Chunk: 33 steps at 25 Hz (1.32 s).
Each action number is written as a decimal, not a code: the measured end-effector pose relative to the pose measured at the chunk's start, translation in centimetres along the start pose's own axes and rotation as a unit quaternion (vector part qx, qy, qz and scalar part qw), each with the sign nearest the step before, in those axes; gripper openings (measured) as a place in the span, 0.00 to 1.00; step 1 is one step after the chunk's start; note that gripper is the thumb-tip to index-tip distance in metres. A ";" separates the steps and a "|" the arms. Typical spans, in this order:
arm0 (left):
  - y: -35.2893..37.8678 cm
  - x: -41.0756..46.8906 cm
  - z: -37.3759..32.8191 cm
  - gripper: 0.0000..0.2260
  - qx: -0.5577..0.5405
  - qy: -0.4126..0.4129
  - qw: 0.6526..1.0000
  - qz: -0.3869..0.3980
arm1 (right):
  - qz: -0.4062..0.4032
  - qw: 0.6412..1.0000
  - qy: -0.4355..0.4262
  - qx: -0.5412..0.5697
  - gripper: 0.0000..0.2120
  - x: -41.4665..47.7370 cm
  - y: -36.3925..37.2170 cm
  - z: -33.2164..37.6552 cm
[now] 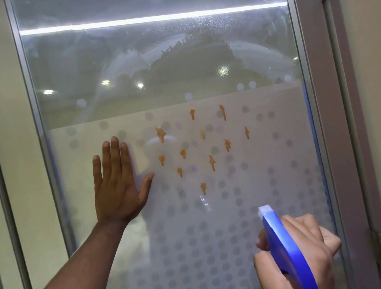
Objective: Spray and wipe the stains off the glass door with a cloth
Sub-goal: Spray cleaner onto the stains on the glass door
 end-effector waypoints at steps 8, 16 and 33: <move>0.3 0.0 0.2 0.43 -0.009 -0.001 1.000 0.007 | 0.004 1.000 0.009 0.007 0.17 -0.9 0.8 1.6; -2.0 -1.6 1.0 0.42 -0.035 0.002 0.999 0.042 | 0.082 0.996 0.031 0.022 0.08 -3.9 3.2 5.8; -6.5 -1.8 -1.7 0.43 -0.105 -0.038 0.976 0.189 | 0.135 0.986 0.088 0.050 0.06 2.0 5.4 6.7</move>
Point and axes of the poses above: each hand's wrist, its own x-axis towards the middle knuckle, its own y-axis out of the palm, z = x × y, the point moved 9 cm from there along x, towards the middle knuckle, and after that the axes turned 8 degrees about -x, right-handed, at the moved point
